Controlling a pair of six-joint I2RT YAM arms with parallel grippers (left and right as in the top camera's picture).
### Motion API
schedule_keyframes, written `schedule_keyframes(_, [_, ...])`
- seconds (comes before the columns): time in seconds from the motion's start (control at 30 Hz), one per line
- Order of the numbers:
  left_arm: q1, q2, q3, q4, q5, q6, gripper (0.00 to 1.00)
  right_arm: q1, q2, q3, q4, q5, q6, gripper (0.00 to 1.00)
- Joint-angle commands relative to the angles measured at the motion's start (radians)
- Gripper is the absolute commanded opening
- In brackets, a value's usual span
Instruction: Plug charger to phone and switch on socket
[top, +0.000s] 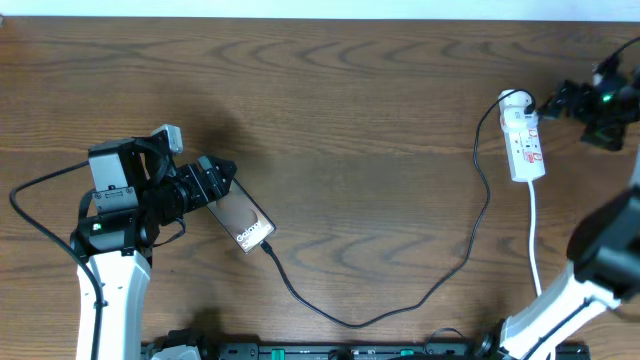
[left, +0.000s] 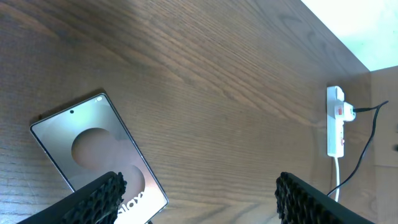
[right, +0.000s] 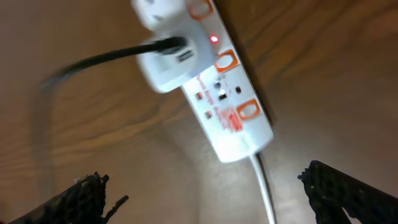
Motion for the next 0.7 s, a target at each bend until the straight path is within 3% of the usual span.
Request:
schedule_keyframes(0.0, [0.003, -0.002, 0.012, 0.001, 0.006, 0.017, 0.8, 0.009, -0.184, 0.027, -0.038, 0.015, 0.052, 0.99])
schedule_keyframes(0.3, [0.003, -0.002, 0.012, 0.001, 0.006, 0.017, 0.8, 0.009, -0.475, 0.027, -0.09, 0.015, 0.069, 0.99])
schedule_keyframes(0.67, [0.003, -0.002, 0.012, 0.001, 0.006, 0.017, 0.8, 0.009, -0.552, 0.027, -0.09, 0.015, 0.069, 0.99])
